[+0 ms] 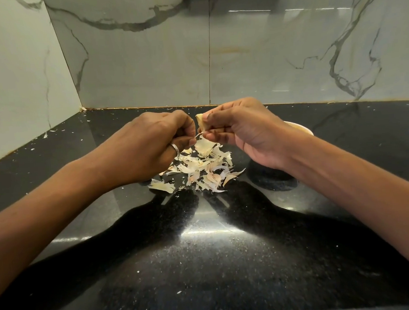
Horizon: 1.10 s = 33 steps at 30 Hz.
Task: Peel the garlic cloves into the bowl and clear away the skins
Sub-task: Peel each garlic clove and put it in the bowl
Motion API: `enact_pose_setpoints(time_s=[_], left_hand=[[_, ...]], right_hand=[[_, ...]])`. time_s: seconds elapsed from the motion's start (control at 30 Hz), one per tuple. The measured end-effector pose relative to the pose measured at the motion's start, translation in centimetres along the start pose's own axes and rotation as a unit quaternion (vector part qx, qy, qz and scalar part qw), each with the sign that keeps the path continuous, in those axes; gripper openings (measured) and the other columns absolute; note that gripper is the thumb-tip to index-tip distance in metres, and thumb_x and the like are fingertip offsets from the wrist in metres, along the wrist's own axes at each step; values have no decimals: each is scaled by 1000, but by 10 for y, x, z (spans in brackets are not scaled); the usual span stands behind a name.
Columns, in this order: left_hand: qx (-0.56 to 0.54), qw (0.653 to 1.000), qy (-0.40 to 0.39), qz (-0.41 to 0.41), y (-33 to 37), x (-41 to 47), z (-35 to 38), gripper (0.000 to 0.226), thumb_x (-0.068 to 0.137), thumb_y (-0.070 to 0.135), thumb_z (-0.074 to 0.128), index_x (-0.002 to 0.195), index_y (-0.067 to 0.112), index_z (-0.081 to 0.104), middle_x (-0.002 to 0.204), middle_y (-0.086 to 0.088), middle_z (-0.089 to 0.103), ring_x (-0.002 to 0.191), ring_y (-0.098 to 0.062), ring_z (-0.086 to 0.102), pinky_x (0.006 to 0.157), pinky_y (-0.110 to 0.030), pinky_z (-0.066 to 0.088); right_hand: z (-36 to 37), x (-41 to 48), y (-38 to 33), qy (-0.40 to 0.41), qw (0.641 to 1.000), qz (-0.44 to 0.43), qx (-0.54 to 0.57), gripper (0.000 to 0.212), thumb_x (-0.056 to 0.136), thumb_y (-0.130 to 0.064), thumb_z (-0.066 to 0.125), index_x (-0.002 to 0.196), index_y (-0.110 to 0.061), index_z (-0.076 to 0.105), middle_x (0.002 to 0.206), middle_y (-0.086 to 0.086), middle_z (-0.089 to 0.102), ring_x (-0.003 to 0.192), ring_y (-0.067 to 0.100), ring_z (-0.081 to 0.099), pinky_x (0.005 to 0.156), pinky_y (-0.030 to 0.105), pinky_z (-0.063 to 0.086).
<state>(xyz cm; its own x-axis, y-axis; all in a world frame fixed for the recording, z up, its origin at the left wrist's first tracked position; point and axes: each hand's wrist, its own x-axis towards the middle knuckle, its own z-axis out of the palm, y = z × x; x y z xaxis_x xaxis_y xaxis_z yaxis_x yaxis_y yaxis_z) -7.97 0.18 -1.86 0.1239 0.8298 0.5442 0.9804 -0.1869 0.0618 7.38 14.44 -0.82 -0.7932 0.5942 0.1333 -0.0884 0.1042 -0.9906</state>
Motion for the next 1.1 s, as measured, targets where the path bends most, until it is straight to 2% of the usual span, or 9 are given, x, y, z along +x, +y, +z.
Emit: enact_pose_setpoints(time_s=[0.2,0.33,0.5,0.67,0.8,0.93,1.1], left_hand=[[2,1000,-24,-1,0,-1,0,11,98,29,57,101,19,59,81,6,62,70,-16,58,67,-43,51],[7,999,-33,-16,0,-2,0,20,94,38,50,102,22,58,81,8,63,73,-15,58,68,-45,52],[43,999,3,-29,-3,-2,-4,11,92,30,68,101,24,67,86,13,64,70,-2,55,63,-42,54],[56,997,57,-23,-3,-2,-6,13,88,31,75,93,22,68,83,10,66,70,-13,61,62,-43,55],[48,993,108,-24,-3,0,-7,20,88,37,72,97,19,71,87,10,61,71,-18,62,62,-44,56],[47,991,122,-7,-1,0,-8,15,88,23,78,101,17,77,91,7,65,68,-16,60,61,-43,56],[45,992,114,11,-1,0,-7,13,86,22,78,98,16,79,91,1,71,68,-16,61,59,-42,56]], right_hand=[[-2,-2,-5,33,999,-13,-5,9,95,2,64,91,6,71,88,17,70,69,14,63,61,18,55],[-6,-1,-7,49,998,-21,-14,10,95,-1,64,93,7,71,90,16,71,68,12,62,62,19,54],[-3,-2,-6,25,999,4,-31,10,95,-2,64,99,3,72,91,15,72,69,13,63,60,18,53],[-1,-1,-5,5,999,15,-41,13,96,-5,65,102,3,72,89,16,72,69,13,62,57,18,51],[-2,-2,-4,-13,999,21,-43,15,95,-6,67,105,5,73,94,17,70,68,11,62,59,18,52],[-2,-3,-4,-34,998,25,-40,18,95,-5,67,106,9,72,91,17,67,67,11,61,60,18,53],[-1,-5,-6,-63,997,27,-32,13,95,-4,67,99,8,73,79,10,67,63,10,60,58,17,52]])
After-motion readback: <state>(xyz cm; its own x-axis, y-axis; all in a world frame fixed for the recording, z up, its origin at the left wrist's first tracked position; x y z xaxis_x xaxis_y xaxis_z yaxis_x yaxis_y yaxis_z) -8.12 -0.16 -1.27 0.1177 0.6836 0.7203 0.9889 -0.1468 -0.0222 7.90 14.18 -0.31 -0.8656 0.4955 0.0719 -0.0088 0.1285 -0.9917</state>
